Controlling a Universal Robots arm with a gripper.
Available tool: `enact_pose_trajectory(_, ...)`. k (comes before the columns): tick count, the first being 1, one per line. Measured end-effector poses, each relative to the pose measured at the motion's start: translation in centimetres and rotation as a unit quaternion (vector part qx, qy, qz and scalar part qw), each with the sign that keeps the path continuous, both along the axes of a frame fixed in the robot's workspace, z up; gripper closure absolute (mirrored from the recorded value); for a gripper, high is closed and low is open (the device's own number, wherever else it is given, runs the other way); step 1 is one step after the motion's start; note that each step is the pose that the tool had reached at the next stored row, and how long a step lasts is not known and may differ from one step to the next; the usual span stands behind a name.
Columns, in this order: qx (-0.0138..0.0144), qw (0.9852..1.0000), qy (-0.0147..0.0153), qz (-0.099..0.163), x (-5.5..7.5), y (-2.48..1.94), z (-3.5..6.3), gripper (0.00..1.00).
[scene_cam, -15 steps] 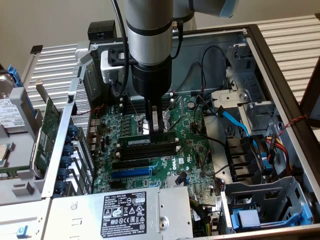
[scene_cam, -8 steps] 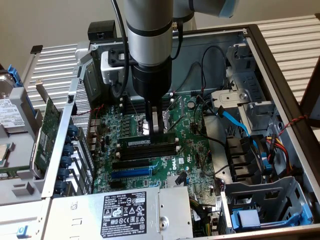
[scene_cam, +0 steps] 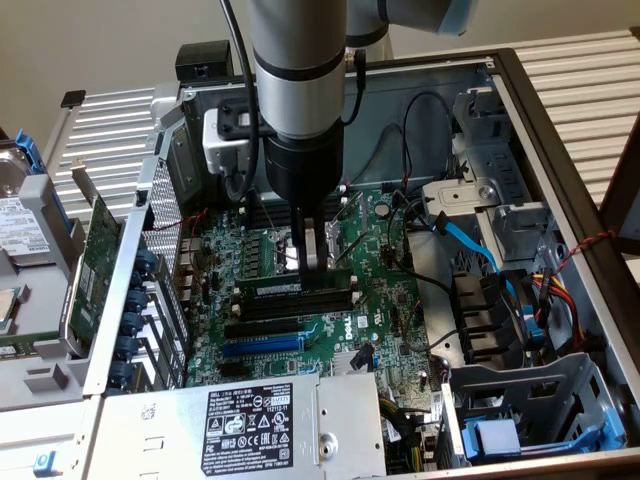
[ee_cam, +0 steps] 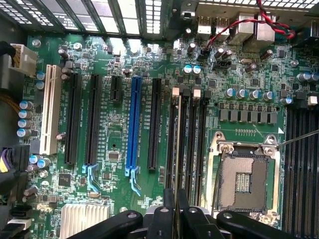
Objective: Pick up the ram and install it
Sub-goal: 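Pick up the ram and move it above insertion slot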
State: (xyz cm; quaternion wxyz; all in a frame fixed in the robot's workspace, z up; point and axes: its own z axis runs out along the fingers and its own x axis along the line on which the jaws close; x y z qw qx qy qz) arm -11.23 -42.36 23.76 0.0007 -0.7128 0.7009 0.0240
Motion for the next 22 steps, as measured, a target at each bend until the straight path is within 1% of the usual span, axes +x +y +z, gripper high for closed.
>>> enact_pose_trajectory(11,-0.0002,1.0,-0.0001,0.0,-0.06,0.0,-0.23,0.87)
enact_pose_trajectory(22,-0.0015,1.0,-0.0001,-0.003,-0.1,0.0,-0.33,0.87)
